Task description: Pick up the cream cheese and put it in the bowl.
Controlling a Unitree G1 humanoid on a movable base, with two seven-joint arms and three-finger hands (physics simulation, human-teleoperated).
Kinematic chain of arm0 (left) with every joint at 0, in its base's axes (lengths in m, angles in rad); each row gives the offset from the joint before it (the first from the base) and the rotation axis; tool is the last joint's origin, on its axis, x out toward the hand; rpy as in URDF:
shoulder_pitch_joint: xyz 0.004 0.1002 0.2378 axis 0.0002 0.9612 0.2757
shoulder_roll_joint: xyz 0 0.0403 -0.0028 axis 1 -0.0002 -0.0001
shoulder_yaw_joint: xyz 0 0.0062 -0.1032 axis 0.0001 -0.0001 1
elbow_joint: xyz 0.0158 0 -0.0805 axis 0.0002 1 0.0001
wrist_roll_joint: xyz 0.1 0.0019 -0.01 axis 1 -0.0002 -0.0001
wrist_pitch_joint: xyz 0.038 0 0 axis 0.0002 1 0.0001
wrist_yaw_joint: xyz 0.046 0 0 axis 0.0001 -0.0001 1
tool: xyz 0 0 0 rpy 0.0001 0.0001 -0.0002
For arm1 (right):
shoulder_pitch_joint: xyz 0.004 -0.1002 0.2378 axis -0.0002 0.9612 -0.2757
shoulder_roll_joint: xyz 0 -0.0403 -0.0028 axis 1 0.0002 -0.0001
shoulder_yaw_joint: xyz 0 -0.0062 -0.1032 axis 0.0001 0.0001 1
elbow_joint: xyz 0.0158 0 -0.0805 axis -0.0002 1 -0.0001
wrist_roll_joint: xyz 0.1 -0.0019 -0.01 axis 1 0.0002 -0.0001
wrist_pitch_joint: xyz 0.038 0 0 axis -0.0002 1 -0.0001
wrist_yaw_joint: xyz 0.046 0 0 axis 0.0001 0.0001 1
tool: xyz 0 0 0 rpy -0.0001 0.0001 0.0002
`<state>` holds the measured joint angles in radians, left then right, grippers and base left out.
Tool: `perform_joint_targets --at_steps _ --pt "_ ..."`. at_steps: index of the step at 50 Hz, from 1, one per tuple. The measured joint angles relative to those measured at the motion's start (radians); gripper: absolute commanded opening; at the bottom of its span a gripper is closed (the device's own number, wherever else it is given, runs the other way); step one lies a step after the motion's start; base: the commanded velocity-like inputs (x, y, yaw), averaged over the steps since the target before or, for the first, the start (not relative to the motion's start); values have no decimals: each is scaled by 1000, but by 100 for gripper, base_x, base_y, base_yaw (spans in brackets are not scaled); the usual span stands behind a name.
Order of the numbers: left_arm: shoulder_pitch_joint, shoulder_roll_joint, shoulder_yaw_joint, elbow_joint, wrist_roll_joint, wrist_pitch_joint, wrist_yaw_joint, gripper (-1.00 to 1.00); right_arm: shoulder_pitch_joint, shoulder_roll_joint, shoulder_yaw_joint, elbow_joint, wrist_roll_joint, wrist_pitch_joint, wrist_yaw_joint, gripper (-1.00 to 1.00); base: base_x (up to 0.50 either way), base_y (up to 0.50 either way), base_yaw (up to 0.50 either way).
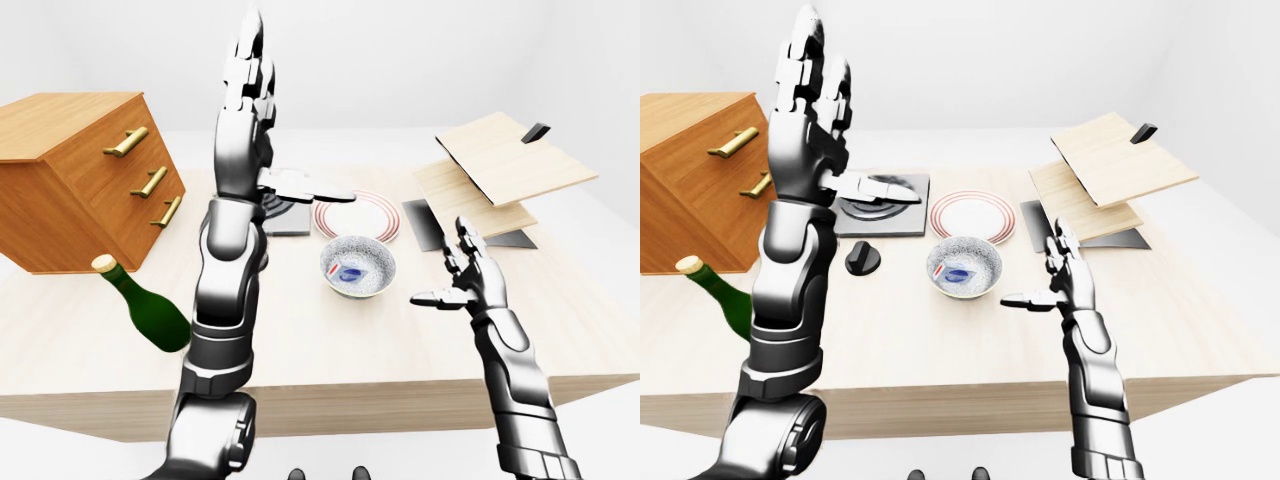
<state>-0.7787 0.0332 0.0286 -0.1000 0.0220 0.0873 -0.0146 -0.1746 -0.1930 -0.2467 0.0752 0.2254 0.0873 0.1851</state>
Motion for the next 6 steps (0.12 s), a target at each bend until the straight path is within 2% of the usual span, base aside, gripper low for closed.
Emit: perform_joint_targets --at_steps 6 --pt "257 -11 -20 -54 -51 0 -41 100 34 37 21 -87 -5 0 -29 100 0 0 0"
